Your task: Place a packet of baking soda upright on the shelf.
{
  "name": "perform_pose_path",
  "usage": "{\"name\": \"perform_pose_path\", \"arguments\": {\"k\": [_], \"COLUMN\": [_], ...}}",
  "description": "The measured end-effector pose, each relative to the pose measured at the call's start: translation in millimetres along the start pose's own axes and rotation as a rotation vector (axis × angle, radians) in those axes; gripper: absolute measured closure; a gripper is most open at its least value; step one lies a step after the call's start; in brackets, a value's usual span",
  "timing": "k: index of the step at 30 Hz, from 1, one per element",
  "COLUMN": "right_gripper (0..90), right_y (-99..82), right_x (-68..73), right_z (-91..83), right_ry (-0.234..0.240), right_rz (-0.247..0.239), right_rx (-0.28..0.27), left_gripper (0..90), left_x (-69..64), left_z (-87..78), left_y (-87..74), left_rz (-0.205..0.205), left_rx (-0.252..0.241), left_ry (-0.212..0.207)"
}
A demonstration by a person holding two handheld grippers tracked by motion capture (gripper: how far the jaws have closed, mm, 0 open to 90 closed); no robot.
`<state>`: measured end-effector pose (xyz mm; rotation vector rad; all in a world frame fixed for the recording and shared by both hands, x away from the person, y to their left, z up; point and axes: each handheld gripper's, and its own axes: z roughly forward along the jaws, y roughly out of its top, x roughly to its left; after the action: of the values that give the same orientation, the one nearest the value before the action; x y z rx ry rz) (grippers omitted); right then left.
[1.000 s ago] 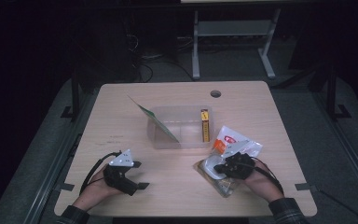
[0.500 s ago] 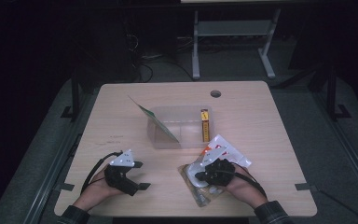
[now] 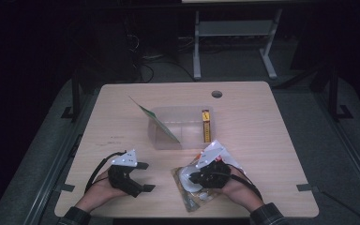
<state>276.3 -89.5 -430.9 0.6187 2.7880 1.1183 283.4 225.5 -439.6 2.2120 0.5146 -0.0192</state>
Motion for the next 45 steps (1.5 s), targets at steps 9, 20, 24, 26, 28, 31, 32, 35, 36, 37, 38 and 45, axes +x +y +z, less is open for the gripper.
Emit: {"name": "perform_pose_path", "arguments": {"k": [9,20,24,26,28,31,32,35,36,37,38,45], "right_gripper": [52.8,38.2,36.3,36.3,36.0,36.0,36.0,36.0,36.0,36.1,36.2,38.3], "right_y": [-17.7,-41.0,-50.6,-51.9,-52.3,-52.2,-52.1,-52.6,-52.9,-53.2,-53.4,-53.0], "right_x": [-20.7,-38.2,-40.6,-41.6,-42.8,-43.0,-43.2,-43.8,-44.3,-44.7,-45.0,-44.6], "right_z": [-40.5,-71.9,-78.5,-78.7,-78.1,-77.5,-77.7,-78.5,-78.9,-79.0,-79.3,-81.2], "right_ry": [-0.104,-0.198,-0.209,-0.207,-0.209,-0.207,-0.206,-0.206,-0.208,-0.209,-0.21,-0.219], "right_rz": [0.104,0.184,0.213,0.213,0.212,0.213,0.212,0.219,0.218,0.216,0.216,0.209], "right_rx": [-0.105,-0.164,-0.177,-0.176,-0.175,-0.179,-0.179,-0.184,-0.185,-0.187,-0.19,-0.199], "left_gripper": [13.2,13.7,14.5,15.0,15.5,17.6,18.8,21.3,22.5,23.7,25.3,43.2], "left_x": [-5.3,-8.2,-4.8,-4.3,-3.4,-1.9,-0.6,2.0,2.9,4.1,4.1,2.2], "left_z": [17.8,50.3,69.0,77.4,83.8,96.8,100.9,111.5,113.4,116.3,116.3,121.9], "left_y": [20.6,46.4,56.8,61.1,64.8,69.3,70.3,71.7,72.1,72.5,72.5,74.2], "left_rz": [0.044,0.084,0.099,0.097,0.107,0.102,0.11,0.083,0.082,0.08,0.08,0.066], "left_rx": [0.02,0.025,0.032,0.036,0.045,0.057,0.066,0.068,0.076,0.079,0.079,0.071], "left_ry": [-0.022,-0.05,-0.07,-0.076,-0.088,-0.102,-0.103,-0.125,-0.131,-0.148,-0.148,-0.223]}}
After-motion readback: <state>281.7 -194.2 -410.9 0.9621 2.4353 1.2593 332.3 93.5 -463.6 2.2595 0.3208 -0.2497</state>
